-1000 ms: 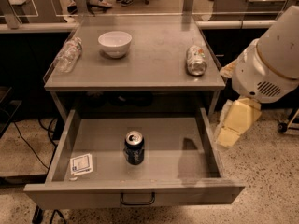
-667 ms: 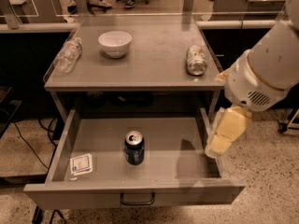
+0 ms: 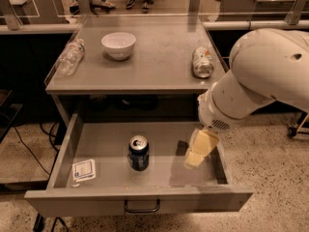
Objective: Pick pepsi can from top drawer and place on counter
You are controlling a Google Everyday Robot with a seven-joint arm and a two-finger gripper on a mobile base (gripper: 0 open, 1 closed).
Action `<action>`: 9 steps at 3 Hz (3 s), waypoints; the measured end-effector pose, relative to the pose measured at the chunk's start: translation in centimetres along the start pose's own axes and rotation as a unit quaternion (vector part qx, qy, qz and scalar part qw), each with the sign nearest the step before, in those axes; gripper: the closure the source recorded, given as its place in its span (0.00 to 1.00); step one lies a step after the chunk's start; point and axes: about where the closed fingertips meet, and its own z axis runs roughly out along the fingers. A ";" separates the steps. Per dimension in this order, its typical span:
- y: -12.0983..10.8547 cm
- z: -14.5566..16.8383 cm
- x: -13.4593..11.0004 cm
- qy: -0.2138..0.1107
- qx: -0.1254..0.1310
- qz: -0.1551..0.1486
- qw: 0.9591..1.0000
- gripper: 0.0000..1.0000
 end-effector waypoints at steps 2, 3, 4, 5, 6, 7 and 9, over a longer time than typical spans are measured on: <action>0.0 1.0 0.2 -0.006 -0.009 0.012 1.000 0.00; 0.3 5.9 1.3 -0.032 -0.036 0.070 0.996 0.00; -0.2 8.9 1.1 -0.053 -0.034 0.098 0.993 0.00; -0.2 9.1 1.0 -0.060 -0.034 0.100 0.993 0.00; 0.5 9.7 0.9 -0.074 -0.045 0.106 0.991 0.00; 0.8 11.4 -0.7 -0.114 -0.055 0.119 0.985 0.00; 0.7 14.0 -3.1 -0.171 -0.058 0.131 0.975 0.00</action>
Offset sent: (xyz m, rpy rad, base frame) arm 0.0026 -0.0013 -0.0201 0.0511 0.0531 -0.0332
